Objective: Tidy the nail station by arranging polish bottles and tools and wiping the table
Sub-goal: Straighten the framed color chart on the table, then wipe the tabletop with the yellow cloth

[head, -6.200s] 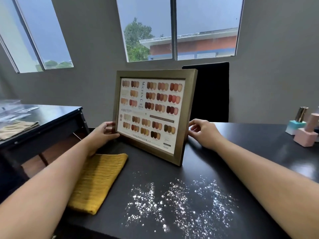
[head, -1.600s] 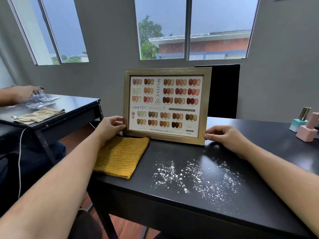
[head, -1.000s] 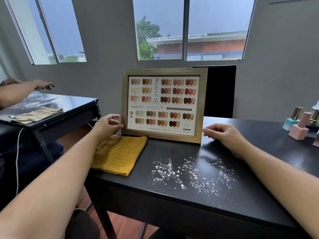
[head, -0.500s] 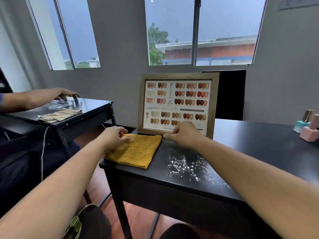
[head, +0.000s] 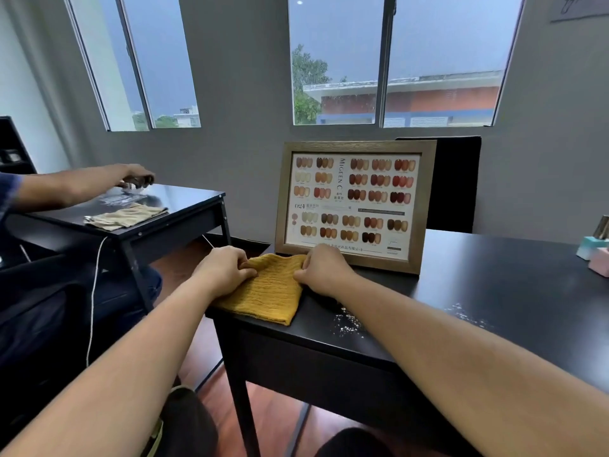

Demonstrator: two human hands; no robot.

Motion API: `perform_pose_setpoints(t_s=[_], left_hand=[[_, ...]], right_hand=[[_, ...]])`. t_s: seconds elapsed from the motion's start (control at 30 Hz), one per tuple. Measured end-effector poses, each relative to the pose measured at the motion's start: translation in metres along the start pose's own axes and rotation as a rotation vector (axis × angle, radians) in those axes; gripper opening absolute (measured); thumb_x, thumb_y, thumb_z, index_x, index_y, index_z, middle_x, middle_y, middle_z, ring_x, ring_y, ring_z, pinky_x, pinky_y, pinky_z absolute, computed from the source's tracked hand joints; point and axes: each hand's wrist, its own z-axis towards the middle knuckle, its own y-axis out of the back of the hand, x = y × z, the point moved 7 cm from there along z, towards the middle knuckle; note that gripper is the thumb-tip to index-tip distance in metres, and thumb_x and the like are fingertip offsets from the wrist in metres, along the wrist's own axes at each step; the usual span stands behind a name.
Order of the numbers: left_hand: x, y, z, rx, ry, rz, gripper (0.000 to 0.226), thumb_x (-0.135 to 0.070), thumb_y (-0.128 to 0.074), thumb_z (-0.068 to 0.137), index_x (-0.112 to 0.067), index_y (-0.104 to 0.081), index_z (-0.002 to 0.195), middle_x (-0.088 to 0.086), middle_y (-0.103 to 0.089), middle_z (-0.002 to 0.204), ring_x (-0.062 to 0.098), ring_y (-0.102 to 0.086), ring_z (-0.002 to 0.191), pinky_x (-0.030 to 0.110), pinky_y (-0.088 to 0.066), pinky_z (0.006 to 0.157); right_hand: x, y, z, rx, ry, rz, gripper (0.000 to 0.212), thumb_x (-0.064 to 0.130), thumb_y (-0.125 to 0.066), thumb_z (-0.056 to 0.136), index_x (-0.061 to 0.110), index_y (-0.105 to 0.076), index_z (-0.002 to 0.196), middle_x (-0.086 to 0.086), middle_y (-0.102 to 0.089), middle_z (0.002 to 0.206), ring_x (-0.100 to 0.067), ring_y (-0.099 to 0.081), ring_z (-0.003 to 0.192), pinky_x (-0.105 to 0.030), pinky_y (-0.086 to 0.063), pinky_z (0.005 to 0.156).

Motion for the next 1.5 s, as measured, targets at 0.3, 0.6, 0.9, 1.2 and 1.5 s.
perform_pose_setpoints(t_s=[0.3,0.6,0.9,1.2,1.5], left_hand=[[-0.082,0.061,-0.018,0.021,-0.245,-0.470,0.011,-0.034,-0.054,0.091,-0.026,-0.054,0.083,-0.001,-0.063,0.085,0.017,-0.061,0.080,0.034,-0.048,0.071],[-0.253,-0.016,-0.042,0.246,-0.322,-0.565,0.014,-0.033,-0.056,0.090,-0.022,-0.050,0.095,-0.003,-0.057,0.086,0.010,-0.058,0.067,0.017,-0.043,0.044],[-0.274,-0.061,-0.057,0.238,-0.331,-0.331,0.030,-0.036,-0.065,0.084,-0.017,-0.050,0.102,0.004,-0.061,0.097,0.017,-0.061,0.075,0.032,-0.053,0.069],[-0.123,-0.039,-0.030,-0.012,-0.162,-0.137,0.024,-0.044,-0.057,0.085,-0.028,-0.052,0.102,-0.005,-0.061,0.102,0.017,-0.057,0.097,0.037,-0.047,0.084],[-0.077,-0.057,-0.025,0.054,-0.111,-0.007,0.044,-0.051,-0.036,0.092,-0.030,-0.045,0.129,-0.002,-0.049,0.139,0.021,-0.043,0.128,0.048,-0.031,0.106]], right_hand=[[-0.017,0.096,-0.060,-0.034,-0.060,0.505,0.013,0.019,-0.051,0.095,0.012,-0.058,0.086,-0.010,-0.068,0.078,-0.015,-0.067,0.051,-0.028,-0.059,0.052],[-0.154,0.192,-0.138,-0.311,-0.286,0.506,0.013,0.014,-0.052,0.093,0.014,-0.058,0.082,-0.005,-0.059,0.069,-0.009,-0.055,0.037,-0.021,-0.047,0.040],[-0.213,0.201,-0.181,-0.493,-0.476,-0.250,0.015,0.033,-0.062,0.081,0.020,-0.059,0.077,-0.002,-0.060,0.076,-0.024,-0.062,0.075,-0.027,-0.043,0.058],[-0.182,0.102,-0.148,0.062,-0.368,-0.499,0.092,0.089,-0.011,0.067,0.044,-0.002,0.147,0.001,0.004,0.160,-0.029,0.006,0.146,-0.062,0.006,0.111],[-0.164,0.085,-0.132,-0.026,-0.287,-0.481,0.060,0.049,-0.016,0.098,0.024,-0.006,0.151,-0.003,0.000,0.160,-0.026,0.002,0.147,-0.047,-0.001,0.118]])
